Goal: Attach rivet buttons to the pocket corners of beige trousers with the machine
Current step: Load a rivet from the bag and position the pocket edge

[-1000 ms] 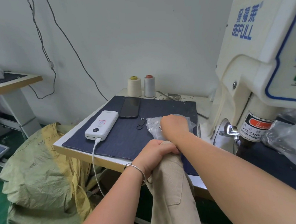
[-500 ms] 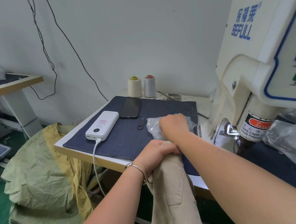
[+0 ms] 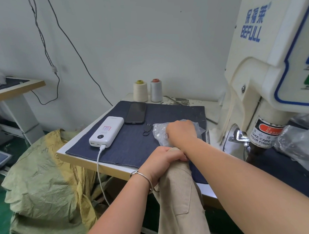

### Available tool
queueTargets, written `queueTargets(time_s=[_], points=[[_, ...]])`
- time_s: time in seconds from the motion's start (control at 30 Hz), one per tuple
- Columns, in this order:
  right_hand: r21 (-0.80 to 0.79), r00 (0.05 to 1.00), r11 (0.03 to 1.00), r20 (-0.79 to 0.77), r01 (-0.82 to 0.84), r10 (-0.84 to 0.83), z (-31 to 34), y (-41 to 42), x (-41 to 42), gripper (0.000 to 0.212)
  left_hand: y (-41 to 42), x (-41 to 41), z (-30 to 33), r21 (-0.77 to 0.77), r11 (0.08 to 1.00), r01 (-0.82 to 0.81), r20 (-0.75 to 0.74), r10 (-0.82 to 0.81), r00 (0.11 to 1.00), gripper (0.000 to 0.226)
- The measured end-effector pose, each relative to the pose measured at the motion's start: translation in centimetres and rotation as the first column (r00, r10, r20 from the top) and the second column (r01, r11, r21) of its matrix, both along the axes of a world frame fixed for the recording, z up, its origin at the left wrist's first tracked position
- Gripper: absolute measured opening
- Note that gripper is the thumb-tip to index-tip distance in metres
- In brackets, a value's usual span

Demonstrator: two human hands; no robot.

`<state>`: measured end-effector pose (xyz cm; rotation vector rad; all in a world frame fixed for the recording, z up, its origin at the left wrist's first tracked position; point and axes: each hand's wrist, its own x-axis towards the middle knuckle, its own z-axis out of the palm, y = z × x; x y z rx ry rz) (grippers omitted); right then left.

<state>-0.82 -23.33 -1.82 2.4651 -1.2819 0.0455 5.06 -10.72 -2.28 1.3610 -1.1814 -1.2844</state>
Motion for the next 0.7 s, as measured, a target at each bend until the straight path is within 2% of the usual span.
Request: queueTargets(time_s=[0.17, 0.3, 0.5, 0.6, 0.7], points=[[0.022, 1.0, 1.0, -0.009, 0.012, -0.012, -0.05, -0.1, 0.13, 0.026, -0.04, 0.08, -0.07, 0.009, 1.0, -0.001, 0.0, 0.001, 1.0, 0.013], [0.016, 1.0, 1.0, -0.02, 0.018, -0.018, -0.02, 0.02, 0.11, 0.03, -0.1, 0.15, -0.12, 0.006, 1.0, 0.007, -0.004, -0.007, 1.0, 0.012], [0.019, 0.999, 1.0, 0.029, 0.024, -0.024, 0.01, 0.08, 0.16, 0.024, -0.11, 0.25, -0.19, 0.004, 1.0, 0.012, 0.0, -0.012, 1.0, 0.013], [0.053, 0.999, 0.998, 0.03, 0.038, -0.039, 0.12, 0.19, 0.13, 0.03, -0.09, 0.19, -0.1, 0.001, 1.0, 0.005, 0.0, -0.005, 1.0, 0.012], [0.061, 0.999, 0.997, -0.014, 0.042, -0.041, 0.36, 0.46, 0.17, 0.03, -0.17, 0.22, -0.2, -0.003, 1.0, -0.001, 0.007, 0.001, 1.0, 0.023]])
